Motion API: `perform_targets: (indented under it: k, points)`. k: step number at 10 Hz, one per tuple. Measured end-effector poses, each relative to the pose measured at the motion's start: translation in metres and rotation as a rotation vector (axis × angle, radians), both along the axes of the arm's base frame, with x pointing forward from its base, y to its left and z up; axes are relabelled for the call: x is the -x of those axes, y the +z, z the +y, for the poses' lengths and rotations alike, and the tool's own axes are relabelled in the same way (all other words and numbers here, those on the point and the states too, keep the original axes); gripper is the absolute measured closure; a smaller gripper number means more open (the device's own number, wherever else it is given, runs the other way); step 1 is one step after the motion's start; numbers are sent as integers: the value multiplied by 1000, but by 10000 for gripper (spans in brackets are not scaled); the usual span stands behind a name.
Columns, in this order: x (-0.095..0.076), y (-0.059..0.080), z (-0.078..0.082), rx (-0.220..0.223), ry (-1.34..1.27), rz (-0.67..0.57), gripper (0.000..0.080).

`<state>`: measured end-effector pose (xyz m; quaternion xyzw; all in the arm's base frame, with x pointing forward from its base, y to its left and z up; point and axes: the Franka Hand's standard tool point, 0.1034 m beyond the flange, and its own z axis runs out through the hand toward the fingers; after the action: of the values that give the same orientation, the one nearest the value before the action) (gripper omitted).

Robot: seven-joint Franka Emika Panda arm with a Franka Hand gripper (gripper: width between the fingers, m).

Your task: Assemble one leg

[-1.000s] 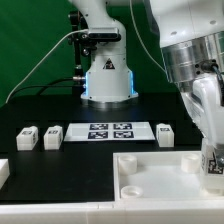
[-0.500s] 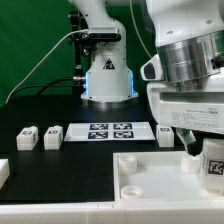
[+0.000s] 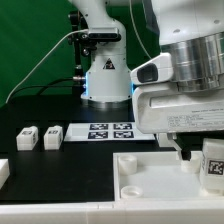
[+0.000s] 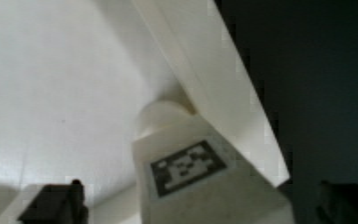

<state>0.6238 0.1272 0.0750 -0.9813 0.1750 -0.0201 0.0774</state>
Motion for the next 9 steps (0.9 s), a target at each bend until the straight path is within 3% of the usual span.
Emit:
perform_targets:
  k: [3, 4, 5, 6, 9]
  points:
    - [-1, 0, -2, -8, -32, 0, 177]
    - [0, 0, 1, -27, -175, 22, 356]
    - [3, -2, 0, -31, -254, 46, 356]
    - [4, -3, -2, -38, -355, 67, 492]
    - [2, -2, -1, -95, -704, 124, 503]
